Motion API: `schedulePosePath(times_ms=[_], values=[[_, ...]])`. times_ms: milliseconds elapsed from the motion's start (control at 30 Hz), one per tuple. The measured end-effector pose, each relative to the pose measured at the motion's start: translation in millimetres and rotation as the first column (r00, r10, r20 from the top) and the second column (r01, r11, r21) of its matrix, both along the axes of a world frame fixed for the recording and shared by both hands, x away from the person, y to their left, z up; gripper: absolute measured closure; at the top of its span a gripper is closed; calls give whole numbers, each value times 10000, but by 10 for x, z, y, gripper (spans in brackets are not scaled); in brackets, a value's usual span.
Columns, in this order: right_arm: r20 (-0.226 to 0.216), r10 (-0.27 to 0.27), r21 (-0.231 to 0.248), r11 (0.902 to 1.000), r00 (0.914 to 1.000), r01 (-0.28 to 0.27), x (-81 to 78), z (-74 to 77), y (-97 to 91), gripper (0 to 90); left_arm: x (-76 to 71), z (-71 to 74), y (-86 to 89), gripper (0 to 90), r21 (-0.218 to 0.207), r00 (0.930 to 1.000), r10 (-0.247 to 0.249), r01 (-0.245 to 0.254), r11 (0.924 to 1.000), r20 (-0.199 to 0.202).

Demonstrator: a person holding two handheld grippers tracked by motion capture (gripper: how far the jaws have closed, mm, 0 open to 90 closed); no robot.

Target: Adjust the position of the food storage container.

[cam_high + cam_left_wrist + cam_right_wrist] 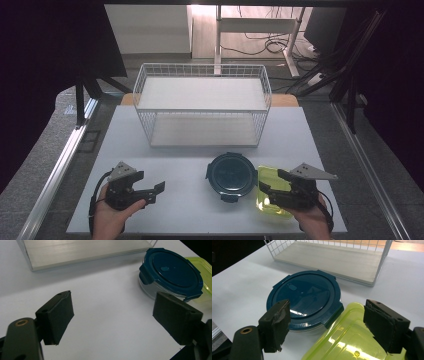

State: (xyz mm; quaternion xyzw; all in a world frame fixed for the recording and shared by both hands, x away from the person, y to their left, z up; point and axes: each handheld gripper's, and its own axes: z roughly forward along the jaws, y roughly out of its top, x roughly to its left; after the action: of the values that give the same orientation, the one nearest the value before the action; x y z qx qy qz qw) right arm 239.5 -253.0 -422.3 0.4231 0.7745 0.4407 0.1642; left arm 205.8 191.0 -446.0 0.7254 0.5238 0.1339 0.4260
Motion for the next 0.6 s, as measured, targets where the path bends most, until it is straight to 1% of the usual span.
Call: schedulePosePath(times_ms=[33,233,400,600], values=[[0,0,0,10000,10000,0,0,0,0,216,1,-4,9,162,-53,10000,54,-54,10000,-27],[-77,-66,-22,10000,9999,66,25,-19,-18,217,8,-29,15,162,-14,9999,56,-56,10000,-119],[-54,-166,-44,9999,9998,166,23,-20,-28,219,-3,-19,-3,161,101,10000,29,-29,9999,-76],[-148,-198,-51,9998,9997,197,27,-24,-31,223,-10,-7,8,156,91,9999,114,-113,9999,-69]])
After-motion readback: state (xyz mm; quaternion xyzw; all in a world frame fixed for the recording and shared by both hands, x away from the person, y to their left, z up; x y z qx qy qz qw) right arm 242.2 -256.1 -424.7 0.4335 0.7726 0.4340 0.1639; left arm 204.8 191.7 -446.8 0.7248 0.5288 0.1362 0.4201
